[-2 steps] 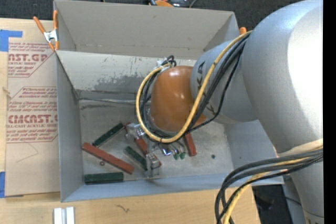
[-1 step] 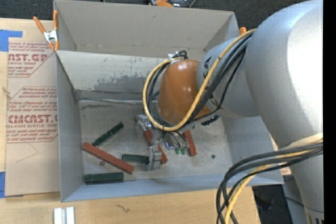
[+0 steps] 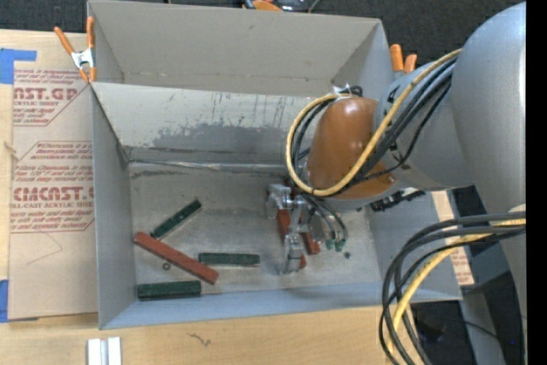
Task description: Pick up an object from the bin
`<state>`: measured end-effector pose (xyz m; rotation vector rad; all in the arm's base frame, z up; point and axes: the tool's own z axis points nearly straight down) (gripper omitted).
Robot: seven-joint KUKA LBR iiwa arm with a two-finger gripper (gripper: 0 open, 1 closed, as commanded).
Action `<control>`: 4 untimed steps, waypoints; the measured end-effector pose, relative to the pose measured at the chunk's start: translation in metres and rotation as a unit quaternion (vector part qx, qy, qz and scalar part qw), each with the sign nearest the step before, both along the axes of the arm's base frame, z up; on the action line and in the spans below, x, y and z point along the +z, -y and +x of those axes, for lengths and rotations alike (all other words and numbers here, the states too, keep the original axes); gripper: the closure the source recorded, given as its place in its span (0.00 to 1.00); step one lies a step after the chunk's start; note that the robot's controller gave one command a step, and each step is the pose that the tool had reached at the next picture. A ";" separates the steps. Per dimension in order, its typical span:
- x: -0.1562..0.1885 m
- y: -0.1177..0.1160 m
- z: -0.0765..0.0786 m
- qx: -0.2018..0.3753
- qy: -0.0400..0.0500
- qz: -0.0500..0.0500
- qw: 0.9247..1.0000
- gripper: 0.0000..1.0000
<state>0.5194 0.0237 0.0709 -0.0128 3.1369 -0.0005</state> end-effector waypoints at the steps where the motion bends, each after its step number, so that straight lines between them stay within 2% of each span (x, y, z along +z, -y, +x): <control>1: 0.005 0.117 0.052 0.170 -0.001 -0.001 0.985 0.00; 2: 0.000 0.137 0.061 0.171 -0.003 0.005 0.985 0.00; 3: 0.010 0.170 0.067 0.173 -0.004 0.009 0.985 0.00; 4: 0.035 0.177 0.021 0.252 -0.002 0.000 0.968 0.00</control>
Offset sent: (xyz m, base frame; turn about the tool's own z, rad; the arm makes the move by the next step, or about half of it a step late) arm 0.0517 -0.1153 0.0051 -0.3449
